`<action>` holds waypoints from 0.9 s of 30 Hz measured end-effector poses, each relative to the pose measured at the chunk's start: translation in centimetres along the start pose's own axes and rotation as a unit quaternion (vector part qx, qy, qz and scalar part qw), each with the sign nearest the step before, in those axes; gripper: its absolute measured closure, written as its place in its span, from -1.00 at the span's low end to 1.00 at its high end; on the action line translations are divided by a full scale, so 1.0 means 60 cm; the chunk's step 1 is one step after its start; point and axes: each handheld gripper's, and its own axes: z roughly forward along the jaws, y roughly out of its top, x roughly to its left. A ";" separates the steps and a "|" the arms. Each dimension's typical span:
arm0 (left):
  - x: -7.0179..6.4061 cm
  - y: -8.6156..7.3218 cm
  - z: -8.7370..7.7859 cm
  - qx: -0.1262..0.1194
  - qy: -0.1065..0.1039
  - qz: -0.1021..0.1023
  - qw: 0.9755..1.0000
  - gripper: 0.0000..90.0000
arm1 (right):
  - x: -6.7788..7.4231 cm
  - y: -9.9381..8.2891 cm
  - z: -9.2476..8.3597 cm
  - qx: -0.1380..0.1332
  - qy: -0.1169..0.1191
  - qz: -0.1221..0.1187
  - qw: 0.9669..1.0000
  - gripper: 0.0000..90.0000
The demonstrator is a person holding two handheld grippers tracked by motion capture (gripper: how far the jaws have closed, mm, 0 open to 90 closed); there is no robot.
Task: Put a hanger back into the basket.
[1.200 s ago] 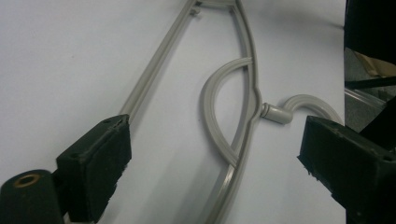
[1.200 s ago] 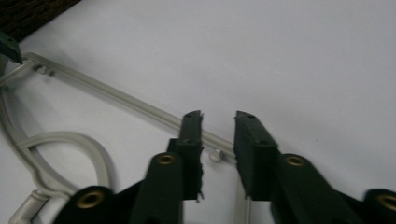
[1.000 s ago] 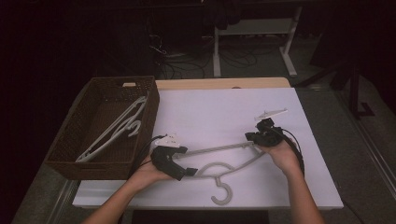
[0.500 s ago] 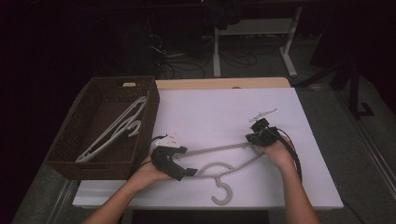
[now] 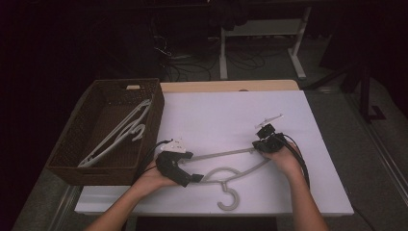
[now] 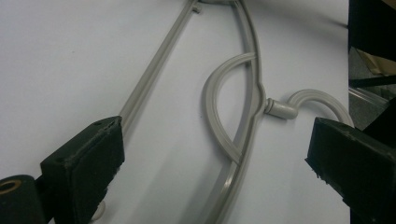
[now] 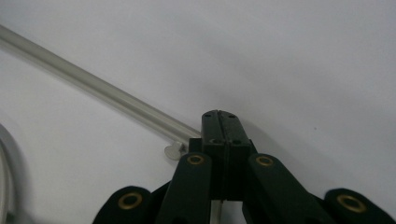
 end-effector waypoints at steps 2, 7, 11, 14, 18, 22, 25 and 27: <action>0.000 0.000 0.000 0.003 0.000 0.001 1.000 -0.91 | -0.001 0.001 0.002 0.002 0.000 0.002 1.000 0.98; -0.001 -0.001 -0.001 0.012 -0.006 0.008 1.000 -0.86 | -0.002 0.002 0.005 0.010 0.003 0.012 1.000 0.99; -0.003 -0.003 0.005 0.039 -0.015 0.022 0.999 -0.84 | 0.002 0.007 0.006 0.021 -0.007 0.008 1.000 0.99; -0.007 -0.007 0.014 0.061 -0.023 0.037 0.997 -0.68 | 0.002 0.008 0.006 0.022 -0.006 0.012 1.000 0.99; -0.011 -0.007 0.023 0.078 -0.023 0.052 0.995 -0.58 | 0.001 0.008 0.006 0.022 -0.005 0.012 1.000 0.99; -0.018 -0.007 0.034 0.102 -0.026 0.083 0.991 -0.38 | 0.000 0.008 0.006 0.024 -0.001 0.016 1.000 0.99; -0.018 -0.006 0.036 0.111 -0.029 0.094 0.989 -0.14 | -0.001 0.008 0.007 0.024 0.000 0.016 1.000 0.99; -0.019 -0.005 0.039 0.114 -0.029 0.101 0.988 0.00 | -0.001 0.008 0.007 0.025 0.001 0.015 1.000 0.99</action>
